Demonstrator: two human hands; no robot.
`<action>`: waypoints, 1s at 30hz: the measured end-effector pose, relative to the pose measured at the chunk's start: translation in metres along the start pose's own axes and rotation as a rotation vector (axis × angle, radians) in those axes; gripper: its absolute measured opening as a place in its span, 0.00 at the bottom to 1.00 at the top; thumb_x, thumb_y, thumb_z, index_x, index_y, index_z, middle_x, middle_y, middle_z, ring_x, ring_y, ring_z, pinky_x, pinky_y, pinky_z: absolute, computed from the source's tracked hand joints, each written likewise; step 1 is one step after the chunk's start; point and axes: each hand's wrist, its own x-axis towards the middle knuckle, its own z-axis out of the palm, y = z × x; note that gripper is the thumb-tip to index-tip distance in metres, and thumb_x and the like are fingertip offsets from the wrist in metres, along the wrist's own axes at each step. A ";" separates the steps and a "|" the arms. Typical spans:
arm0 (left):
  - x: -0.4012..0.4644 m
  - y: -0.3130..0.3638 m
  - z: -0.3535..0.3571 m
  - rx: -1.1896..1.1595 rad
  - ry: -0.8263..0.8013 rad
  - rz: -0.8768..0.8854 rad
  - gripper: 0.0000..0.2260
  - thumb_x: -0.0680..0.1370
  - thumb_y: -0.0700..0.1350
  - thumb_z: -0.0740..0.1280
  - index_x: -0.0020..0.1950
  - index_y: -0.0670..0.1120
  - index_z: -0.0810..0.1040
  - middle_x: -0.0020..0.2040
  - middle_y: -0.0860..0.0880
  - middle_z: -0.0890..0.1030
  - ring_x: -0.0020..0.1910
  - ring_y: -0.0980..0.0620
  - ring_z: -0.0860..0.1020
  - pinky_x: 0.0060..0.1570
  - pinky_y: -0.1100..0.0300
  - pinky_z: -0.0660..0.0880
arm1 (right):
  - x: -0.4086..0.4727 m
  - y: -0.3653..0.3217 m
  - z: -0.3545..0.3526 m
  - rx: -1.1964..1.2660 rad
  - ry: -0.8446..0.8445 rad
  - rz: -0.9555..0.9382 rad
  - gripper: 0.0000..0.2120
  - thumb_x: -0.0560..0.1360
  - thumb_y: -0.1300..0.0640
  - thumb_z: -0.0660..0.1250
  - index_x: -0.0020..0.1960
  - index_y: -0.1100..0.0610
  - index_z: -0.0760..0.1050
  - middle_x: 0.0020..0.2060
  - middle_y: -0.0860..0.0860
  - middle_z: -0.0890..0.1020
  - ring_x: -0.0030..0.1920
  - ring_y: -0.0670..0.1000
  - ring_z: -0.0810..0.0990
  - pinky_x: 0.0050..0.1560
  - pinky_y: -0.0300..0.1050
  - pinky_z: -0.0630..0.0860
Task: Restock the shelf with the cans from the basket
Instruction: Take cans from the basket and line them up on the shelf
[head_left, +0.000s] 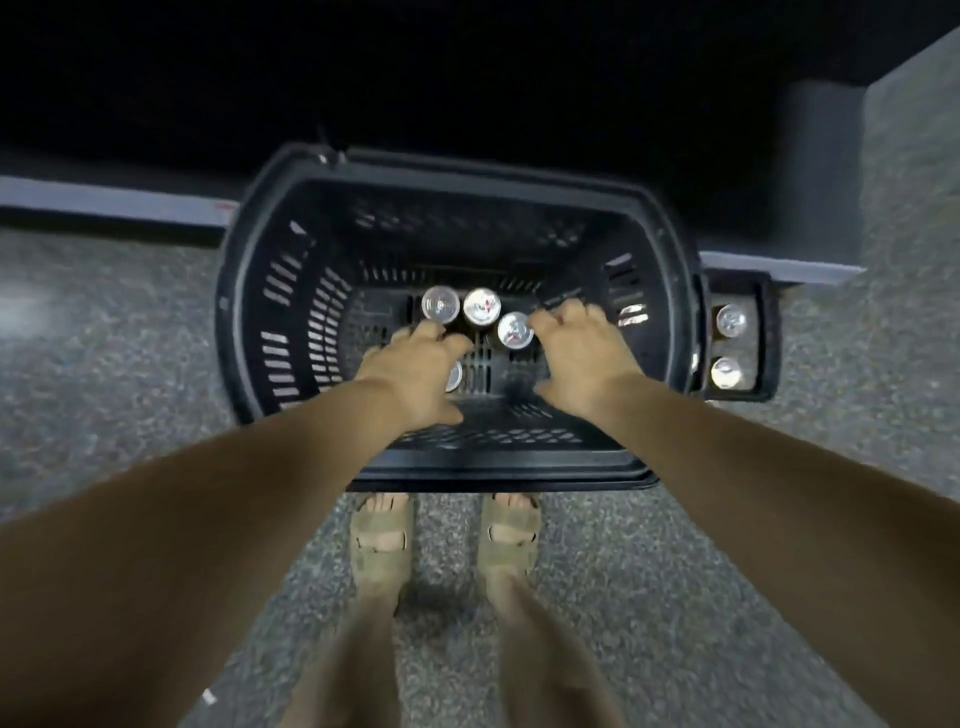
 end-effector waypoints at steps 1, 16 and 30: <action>0.018 -0.009 0.017 0.020 -0.025 0.006 0.35 0.68 0.51 0.73 0.71 0.53 0.61 0.70 0.45 0.62 0.66 0.41 0.64 0.62 0.42 0.67 | 0.019 0.002 0.020 0.006 -0.012 0.006 0.29 0.69 0.58 0.71 0.67 0.57 0.63 0.60 0.60 0.69 0.61 0.61 0.67 0.58 0.53 0.69; 0.159 -0.083 0.124 0.309 -0.049 0.203 0.40 0.71 0.34 0.67 0.73 0.62 0.51 0.74 0.46 0.54 0.67 0.42 0.63 0.54 0.52 0.71 | 0.181 0.027 0.152 -0.010 -0.025 0.103 0.34 0.68 0.64 0.72 0.69 0.58 0.58 0.65 0.62 0.63 0.62 0.63 0.68 0.55 0.53 0.72; 0.105 -0.060 0.050 0.191 -0.002 0.213 0.30 0.70 0.44 0.70 0.70 0.56 0.64 0.65 0.50 0.70 0.61 0.46 0.68 0.59 0.50 0.71 | 0.106 0.024 0.044 0.102 0.065 -0.032 0.29 0.63 0.53 0.72 0.64 0.50 0.71 0.56 0.57 0.73 0.52 0.61 0.76 0.50 0.48 0.75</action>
